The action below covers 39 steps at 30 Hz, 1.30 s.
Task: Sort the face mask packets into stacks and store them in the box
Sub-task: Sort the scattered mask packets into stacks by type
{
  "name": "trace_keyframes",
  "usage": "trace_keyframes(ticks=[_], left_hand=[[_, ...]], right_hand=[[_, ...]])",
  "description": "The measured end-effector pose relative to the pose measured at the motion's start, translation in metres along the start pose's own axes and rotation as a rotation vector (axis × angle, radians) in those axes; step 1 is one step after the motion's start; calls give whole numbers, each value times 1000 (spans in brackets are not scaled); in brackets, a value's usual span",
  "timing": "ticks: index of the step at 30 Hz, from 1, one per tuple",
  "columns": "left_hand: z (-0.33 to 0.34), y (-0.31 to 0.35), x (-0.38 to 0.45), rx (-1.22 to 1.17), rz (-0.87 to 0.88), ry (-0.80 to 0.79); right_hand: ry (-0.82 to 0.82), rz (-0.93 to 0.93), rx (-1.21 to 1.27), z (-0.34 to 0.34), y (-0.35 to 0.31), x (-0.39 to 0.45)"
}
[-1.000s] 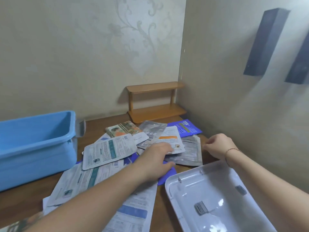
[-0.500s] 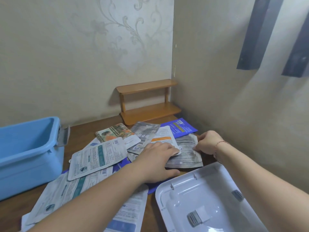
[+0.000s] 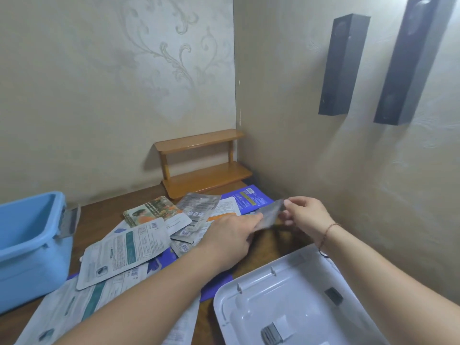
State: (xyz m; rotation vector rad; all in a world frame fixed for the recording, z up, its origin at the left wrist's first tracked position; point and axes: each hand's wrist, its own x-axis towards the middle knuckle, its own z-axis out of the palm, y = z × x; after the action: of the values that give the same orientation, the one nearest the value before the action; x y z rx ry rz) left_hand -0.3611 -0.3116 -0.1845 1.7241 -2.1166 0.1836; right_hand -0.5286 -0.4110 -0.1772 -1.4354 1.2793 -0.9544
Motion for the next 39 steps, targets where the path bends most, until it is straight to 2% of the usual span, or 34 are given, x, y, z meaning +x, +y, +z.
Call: trace_keyframes(ticks=[2,3,5,7,9,10,13,15,19,22,26,28,29,32,33,35,39], left_hand=[[-10,-3,-5,-333,-186,164],[-16,-4,-7,-577,-328,209],[-31,-5,-9,-1181,-507,172],[-38,-9,-11,-1574,-579,77],[-38,-11,-17,-1678,-611,45],[-38,-11,-19,-1688,-623,40],[-35,-12,-23,-1724,-689,20],[-35,-13,-24,-1836,-735,19],[-34,-7,-21,-2145,-801,260],[-27,9,-16,-2152,-779,288],[-20,15,-9,-1908,-860,274],[-25,6,-13,-1821,-804,215],[-31,0,-18,-1768,-747,136],[-48,-10,-32,-1394,-579,-214],[-53,-12,-36,-1294,-550,-285],[-62,-14,-46,-1289,-560,-332],[-81,-21,-83,-1450,-695,-258]], right_hand=[[94,-52,-25,-5,2,3],[104,-84,-53,-7,1,2],[10,-114,-50,-8,-2,-3],[-183,-59,145,-6,-6,-7],[-331,-7,283,-5,-11,-12],[-352,3,296,-5,-11,-13],[-334,18,288,-4,-6,-11],[-312,54,359,-2,-5,-11],[-180,168,638,7,-11,-24],[-283,216,690,22,-15,-46],[-512,217,511,20,-18,-71],[-476,200,461,9,-24,-70],[-449,190,436,3,-28,-68],[-526,75,267,-4,-42,-68],[-542,16,206,-1,-46,-71],[-487,-66,146,10,-52,-76],[-372,-61,254,38,-67,-81]])
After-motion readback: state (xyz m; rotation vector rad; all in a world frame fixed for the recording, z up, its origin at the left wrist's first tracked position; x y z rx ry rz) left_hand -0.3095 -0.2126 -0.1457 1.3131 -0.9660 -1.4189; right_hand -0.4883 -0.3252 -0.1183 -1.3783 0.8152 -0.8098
